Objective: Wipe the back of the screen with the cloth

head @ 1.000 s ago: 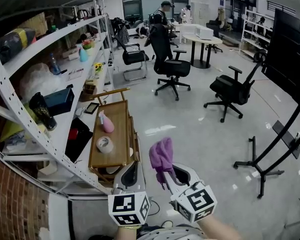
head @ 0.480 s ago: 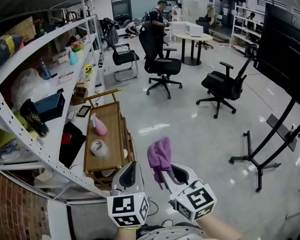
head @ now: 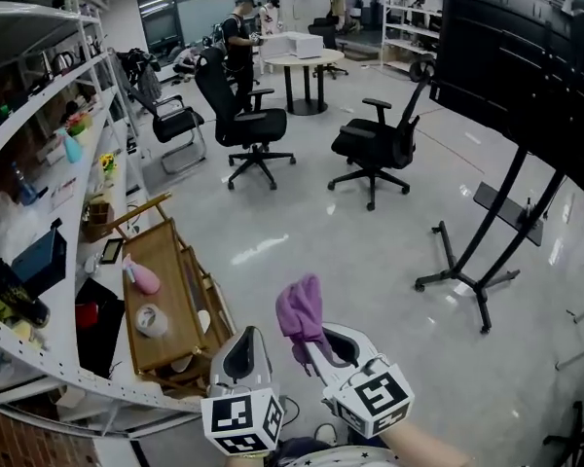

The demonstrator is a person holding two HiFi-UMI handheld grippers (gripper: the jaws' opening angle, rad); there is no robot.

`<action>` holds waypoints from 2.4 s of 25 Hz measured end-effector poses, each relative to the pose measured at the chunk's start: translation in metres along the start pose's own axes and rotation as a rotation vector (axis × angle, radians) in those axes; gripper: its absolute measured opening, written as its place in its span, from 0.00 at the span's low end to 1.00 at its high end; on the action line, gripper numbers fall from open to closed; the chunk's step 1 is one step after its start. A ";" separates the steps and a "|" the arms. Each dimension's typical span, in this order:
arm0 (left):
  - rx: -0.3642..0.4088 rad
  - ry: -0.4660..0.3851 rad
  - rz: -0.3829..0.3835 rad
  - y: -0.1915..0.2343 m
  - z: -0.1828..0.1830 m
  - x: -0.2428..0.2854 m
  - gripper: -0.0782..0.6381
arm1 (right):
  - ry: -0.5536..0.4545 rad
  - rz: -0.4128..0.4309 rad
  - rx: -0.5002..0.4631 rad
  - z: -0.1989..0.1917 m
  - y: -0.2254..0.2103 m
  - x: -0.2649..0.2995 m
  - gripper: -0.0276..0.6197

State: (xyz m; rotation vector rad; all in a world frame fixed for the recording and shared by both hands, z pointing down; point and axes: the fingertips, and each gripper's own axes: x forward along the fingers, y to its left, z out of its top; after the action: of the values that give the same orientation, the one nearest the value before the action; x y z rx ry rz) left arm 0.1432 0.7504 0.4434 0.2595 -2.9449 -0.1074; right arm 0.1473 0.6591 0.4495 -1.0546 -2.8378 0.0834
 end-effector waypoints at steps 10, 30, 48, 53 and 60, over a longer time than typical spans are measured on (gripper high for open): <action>0.023 0.055 -0.282 -0.136 0.006 0.117 0.12 | -0.007 -0.288 0.026 0.008 -0.154 -0.050 0.13; 0.092 0.038 -0.623 -0.484 0.047 0.333 0.12 | -0.049 -0.572 -0.045 0.067 -0.511 -0.181 0.13; 0.192 0.036 -0.737 -0.602 0.082 0.570 0.12 | -0.080 -0.753 -0.022 0.094 -0.760 -0.132 0.13; 0.217 0.007 -0.791 -0.625 0.122 0.661 0.12 | -0.118 -0.837 -0.059 0.134 -0.851 -0.097 0.13; 0.214 -0.024 -0.840 -0.654 0.161 0.769 0.12 | -0.135 -0.964 -0.126 0.184 -0.978 -0.067 0.13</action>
State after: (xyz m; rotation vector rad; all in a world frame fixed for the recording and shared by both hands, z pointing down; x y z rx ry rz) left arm -0.5224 -0.0209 0.3631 1.4998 -2.6496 0.0973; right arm -0.4586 -0.1272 0.3501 0.3969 -3.1529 -0.1143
